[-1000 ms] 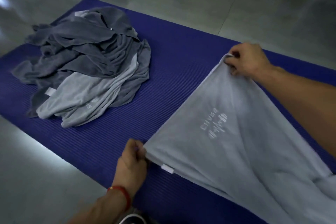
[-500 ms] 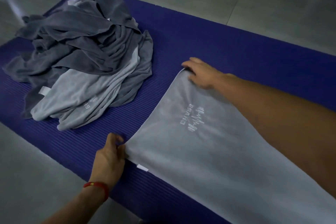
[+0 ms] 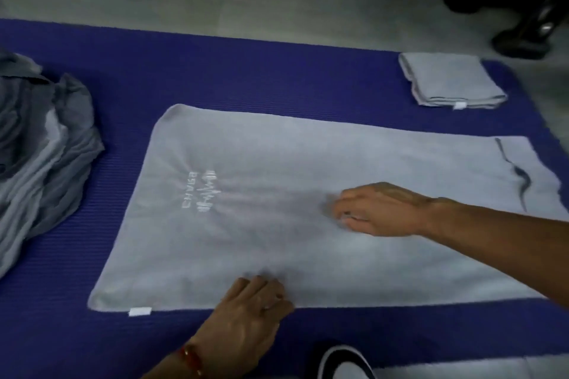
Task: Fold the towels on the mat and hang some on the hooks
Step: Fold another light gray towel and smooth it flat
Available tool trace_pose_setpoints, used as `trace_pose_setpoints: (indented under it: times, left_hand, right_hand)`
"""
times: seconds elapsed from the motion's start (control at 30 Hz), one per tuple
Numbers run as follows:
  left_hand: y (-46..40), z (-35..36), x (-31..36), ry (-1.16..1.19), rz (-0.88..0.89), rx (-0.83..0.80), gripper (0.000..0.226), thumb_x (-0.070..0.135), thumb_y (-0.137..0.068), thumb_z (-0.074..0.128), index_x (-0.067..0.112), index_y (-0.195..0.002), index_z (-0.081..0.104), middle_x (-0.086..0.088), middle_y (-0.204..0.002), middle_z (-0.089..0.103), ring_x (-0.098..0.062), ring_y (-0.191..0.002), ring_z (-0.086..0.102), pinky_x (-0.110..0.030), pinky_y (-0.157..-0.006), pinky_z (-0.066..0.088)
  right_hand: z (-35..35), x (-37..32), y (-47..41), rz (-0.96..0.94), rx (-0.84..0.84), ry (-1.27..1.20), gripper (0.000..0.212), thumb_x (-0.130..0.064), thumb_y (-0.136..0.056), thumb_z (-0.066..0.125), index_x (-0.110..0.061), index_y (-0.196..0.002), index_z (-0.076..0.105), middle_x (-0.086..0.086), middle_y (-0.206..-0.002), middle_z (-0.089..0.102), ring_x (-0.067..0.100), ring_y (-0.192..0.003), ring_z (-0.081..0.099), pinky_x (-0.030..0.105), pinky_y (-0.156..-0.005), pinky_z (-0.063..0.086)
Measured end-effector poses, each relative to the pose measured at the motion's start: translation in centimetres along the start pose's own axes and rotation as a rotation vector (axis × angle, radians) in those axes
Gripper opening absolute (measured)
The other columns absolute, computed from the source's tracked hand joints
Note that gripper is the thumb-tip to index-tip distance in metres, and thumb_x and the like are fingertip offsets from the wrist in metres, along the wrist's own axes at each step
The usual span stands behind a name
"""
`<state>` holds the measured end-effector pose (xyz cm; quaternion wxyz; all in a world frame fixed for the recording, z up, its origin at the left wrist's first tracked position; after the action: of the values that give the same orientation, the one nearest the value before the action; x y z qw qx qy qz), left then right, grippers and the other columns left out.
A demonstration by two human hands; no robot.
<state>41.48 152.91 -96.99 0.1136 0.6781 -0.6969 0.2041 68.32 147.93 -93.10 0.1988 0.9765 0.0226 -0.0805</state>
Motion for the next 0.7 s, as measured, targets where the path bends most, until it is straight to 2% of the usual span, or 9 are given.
trace_pose_setpoints:
  times: [0.07,0.17,0.23,0.33,0.4,0.47,0.57,0.63,0.7]
  left_hand:
    - [-1.1,1.4,1.0,-0.037,0.122,-0.048,0.024,0.023,-0.085,0.063,0.029,-0.108,0.066,0.004,-0.114,0.064,-0.019,-0.101,0.063,-0.033,-0.084,0.045]
    - [-2.6,3.0,1.8,-0.091,0.249,-0.100,0.020,0.025,-0.085,0.069,0.028,-0.104,0.064,0.005,-0.105,0.063,-0.019,-0.094,0.062,-0.033,-0.080,0.042]
    - [-3.5,3.7,2.1,-0.139,0.294,-0.111,0.014,0.029,-0.087,0.068,0.028,-0.101,0.064,0.006,-0.098,0.061,-0.018,-0.089,0.059,-0.032,-0.078,0.041]
    - [-4.7,3.7,1.7,-0.151,0.310,-0.126,0.014,0.038,-0.094,0.055,0.029,-0.097,0.065,0.007,-0.092,0.059,-0.017,-0.084,0.059,-0.031,-0.074,0.048]
    - [-5.1,3.5,1.3,-0.150,0.325,-0.125,0.016,0.034,-0.095,0.053,0.027,-0.098,0.067,0.005,-0.092,0.061,-0.018,-0.083,0.060,-0.030,-0.072,0.054]
    - [-5.3,3.3,1.1,-0.182,0.335,-0.125,0.022,0.021,-0.088,0.052,0.023,-0.102,0.070,0.002,-0.093,0.064,-0.020,-0.083,0.061,-0.028,-0.072,0.056]
    - [-5.9,3.0,1.6,-0.272,0.315,-0.097,0.042,0.008,-0.074,0.041,0.014,-0.101,0.073,-0.003,-0.088,0.066,-0.023,-0.077,0.064,-0.029,-0.065,0.059]
    - [-6.2,3.0,2.2,-0.328,0.299,-0.105,0.042,0.003,-0.072,0.037,0.011,-0.092,0.073,-0.005,-0.079,0.065,-0.025,-0.067,0.064,-0.030,-0.058,0.058]
    - [-6.3,2.9,2.4,-0.351,0.272,-0.132,0.039,0.003,-0.071,0.037,0.011,-0.084,0.073,-0.005,-0.075,0.064,-0.025,-0.063,0.063,-0.031,-0.055,0.056]
  right_hand:
    - [1.4,1.5,6.5,0.159,-0.032,-0.013,0.014,-0.043,-0.099,0.048,-0.034,-0.101,0.058,-0.015,-0.094,0.059,0.008,-0.081,0.057,0.026,-0.076,0.048]
    - [4.9,2.0,14.6,0.293,-0.041,-0.033,0.015,-0.048,-0.096,0.049,-0.036,-0.098,0.057,-0.015,-0.091,0.059,0.007,-0.080,0.059,0.020,-0.071,0.040]
    - [7.9,1.8,18.4,0.343,-0.089,-0.006,0.016,-0.048,-0.096,0.046,-0.037,-0.100,0.058,-0.015,-0.092,0.061,0.007,-0.082,0.064,0.022,-0.068,0.045]
    - [11.3,2.1,22.1,0.367,0.025,0.006,0.031,-0.047,-0.091,0.046,-0.040,-0.112,0.067,-0.016,-0.107,0.070,0.007,-0.093,0.071,0.021,-0.071,0.057]
    - [12.4,2.1,22.9,0.377,0.061,-0.040,0.036,-0.042,-0.093,0.055,-0.035,-0.126,0.067,-0.012,-0.124,0.067,0.008,-0.108,0.069,0.021,-0.080,0.057]
    - [12.8,2.1,22.5,0.355,0.095,-0.092,0.044,-0.035,-0.088,0.074,-0.031,-0.131,0.063,-0.008,-0.127,0.064,0.013,-0.108,0.068,0.024,-0.080,0.057]
    - [12.2,1.6,20.7,0.319,0.181,0.032,0.056,-0.039,-0.075,0.086,-0.023,-0.122,0.061,-0.001,-0.111,0.066,0.018,-0.088,0.070,0.027,-0.069,0.060]
    - [11.9,0.9,19.4,0.334,0.271,0.064,0.058,-0.047,-0.071,0.087,-0.023,-0.111,0.053,0.000,-0.098,0.065,0.020,-0.076,0.068,0.027,-0.064,0.057]
    - [11.7,0.1,18.1,0.344,0.337,0.068,0.059,-0.052,-0.069,0.087,-0.022,-0.105,0.051,0.000,-0.092,0.064,0.021,-0.073,0.066,0.028,-0.062,0.056]
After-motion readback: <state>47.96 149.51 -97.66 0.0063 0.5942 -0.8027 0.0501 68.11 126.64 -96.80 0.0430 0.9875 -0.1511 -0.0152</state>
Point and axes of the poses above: each hand's wrist, its own y-axis away from the middle knuckle, its own z-axis out of the palm, x = y × z, the point moved 6 cm from there along -y, towards the middle knuckle
